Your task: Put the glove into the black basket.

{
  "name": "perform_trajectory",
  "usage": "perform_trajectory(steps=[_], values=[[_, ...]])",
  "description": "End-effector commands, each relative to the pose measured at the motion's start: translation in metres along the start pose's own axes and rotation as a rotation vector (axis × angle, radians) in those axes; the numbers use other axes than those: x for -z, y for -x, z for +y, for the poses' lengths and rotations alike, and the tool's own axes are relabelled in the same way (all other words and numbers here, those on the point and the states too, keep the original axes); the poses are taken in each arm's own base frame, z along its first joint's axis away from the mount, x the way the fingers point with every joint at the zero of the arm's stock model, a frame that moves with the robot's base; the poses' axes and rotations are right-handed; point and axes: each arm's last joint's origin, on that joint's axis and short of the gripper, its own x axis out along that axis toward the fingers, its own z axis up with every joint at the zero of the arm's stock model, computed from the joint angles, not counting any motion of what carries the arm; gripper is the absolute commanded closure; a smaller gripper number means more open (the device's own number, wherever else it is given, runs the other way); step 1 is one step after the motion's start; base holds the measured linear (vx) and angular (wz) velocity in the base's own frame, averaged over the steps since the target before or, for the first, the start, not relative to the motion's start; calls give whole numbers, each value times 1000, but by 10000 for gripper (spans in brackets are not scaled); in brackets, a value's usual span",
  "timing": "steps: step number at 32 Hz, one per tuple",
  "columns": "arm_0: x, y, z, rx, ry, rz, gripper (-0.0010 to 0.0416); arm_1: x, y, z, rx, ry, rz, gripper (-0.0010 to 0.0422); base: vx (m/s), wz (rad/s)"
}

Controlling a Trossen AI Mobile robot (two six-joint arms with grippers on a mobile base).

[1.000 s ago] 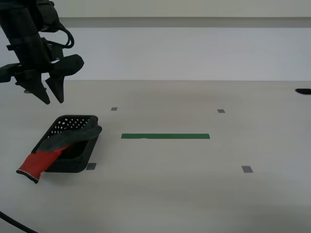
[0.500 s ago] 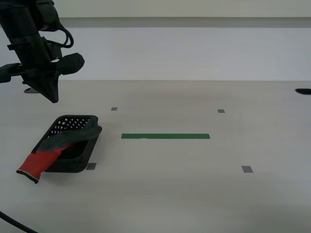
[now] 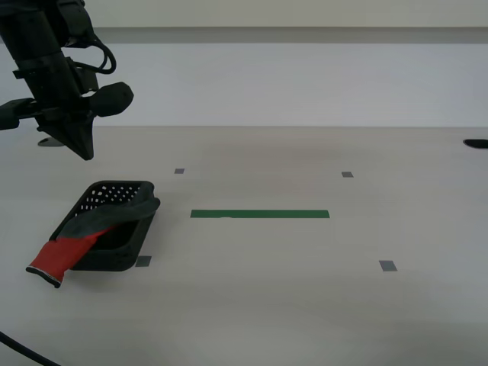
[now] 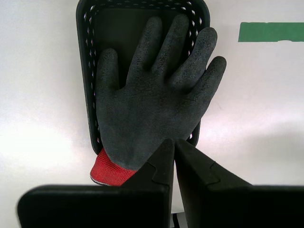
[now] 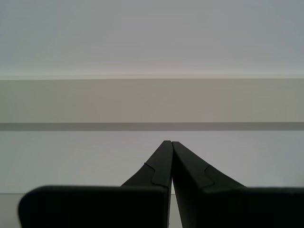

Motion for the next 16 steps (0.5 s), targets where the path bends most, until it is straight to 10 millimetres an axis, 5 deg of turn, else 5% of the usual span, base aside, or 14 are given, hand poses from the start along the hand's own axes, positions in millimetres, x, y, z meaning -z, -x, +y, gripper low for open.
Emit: perform_trajectory(steps=[1, 16], values=[[-1, 0, 0, 2, 0, -3, 405, 0, 0, 0, 2, 1, -2, 410, 0, 0], [-1, 0, 0, 2, 0, -3, 405, 0, 0, 0, 2, 1, -4, 410, 0, 0]])
